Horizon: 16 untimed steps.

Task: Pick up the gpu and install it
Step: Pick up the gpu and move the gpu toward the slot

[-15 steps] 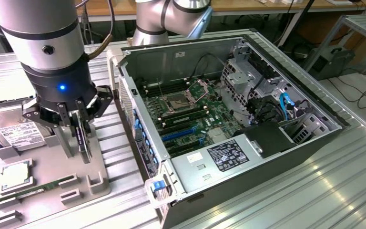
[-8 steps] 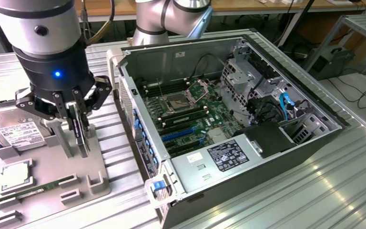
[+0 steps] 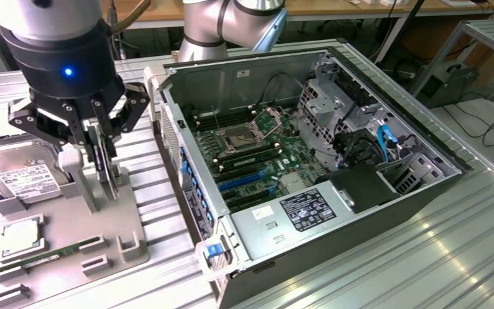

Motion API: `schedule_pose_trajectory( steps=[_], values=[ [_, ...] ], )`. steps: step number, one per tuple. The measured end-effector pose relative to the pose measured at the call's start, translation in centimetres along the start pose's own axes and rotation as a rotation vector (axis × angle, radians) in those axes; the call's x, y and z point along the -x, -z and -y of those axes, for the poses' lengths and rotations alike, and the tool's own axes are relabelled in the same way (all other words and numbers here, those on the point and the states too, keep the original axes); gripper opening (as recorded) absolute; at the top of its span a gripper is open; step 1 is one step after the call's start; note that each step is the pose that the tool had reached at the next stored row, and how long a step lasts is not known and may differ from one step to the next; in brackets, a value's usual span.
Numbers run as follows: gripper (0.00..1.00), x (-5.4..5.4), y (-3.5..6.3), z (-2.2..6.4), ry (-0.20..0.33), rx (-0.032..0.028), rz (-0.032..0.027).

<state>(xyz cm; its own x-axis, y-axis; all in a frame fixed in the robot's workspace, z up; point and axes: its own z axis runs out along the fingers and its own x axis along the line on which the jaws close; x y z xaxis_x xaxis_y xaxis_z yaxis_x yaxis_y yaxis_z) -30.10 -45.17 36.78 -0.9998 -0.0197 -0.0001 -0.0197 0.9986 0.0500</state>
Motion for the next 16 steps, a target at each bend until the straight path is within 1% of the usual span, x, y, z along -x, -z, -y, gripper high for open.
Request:
schedule_pose_trajectory(
  steps=[5, 12, 14, 16],
  values=[
    [0.28, 0.0, 1.78, -0.09, 0.000, 0.0000, 0.0000],
    [0.28, 0.2, 3.88, -0.19, 0.000, -0.0002, -0.0001],
    [0.28, 0.2, 4.19, -0.20, 0.000, -0.0001, -0.0001],
    [0.28, 0.2, 4.19, -0.21, 0.000, 0.0001, 0.0000]
  ],
)
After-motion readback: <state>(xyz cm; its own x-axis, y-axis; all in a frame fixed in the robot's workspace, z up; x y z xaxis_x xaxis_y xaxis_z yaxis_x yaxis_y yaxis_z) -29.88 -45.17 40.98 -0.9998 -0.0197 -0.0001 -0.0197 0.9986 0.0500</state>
